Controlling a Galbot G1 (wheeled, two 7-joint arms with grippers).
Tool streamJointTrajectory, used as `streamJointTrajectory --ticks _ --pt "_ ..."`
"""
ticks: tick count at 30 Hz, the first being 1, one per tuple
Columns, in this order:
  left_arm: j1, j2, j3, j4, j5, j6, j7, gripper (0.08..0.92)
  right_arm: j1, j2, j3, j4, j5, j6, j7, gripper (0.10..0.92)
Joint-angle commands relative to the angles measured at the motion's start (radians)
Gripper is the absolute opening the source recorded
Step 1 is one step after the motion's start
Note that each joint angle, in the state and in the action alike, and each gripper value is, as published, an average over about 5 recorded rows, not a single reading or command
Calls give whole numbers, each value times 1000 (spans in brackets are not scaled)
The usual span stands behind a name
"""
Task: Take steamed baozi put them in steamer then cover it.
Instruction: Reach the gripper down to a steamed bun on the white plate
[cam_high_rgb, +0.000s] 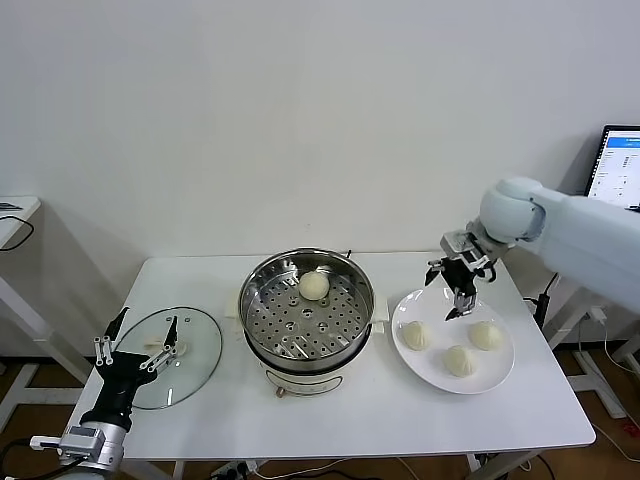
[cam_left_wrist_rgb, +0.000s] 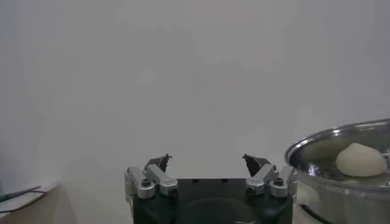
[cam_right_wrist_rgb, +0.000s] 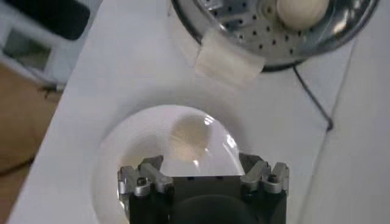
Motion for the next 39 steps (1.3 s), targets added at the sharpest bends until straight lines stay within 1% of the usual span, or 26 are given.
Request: streamJointTrajectory --ticks 1,10,39 --pt "-4 0 3 8 0 1 1 823 -146 21 91 -93 -14 -106 22 823" --pt "-19 1 6 31 0 4 0 823 -220 90 134 -170 -46 -97 23 823" --pt "-13 -3 6 36 4 0 2 823 -330 171 212 -247 -139 -72 82 823"
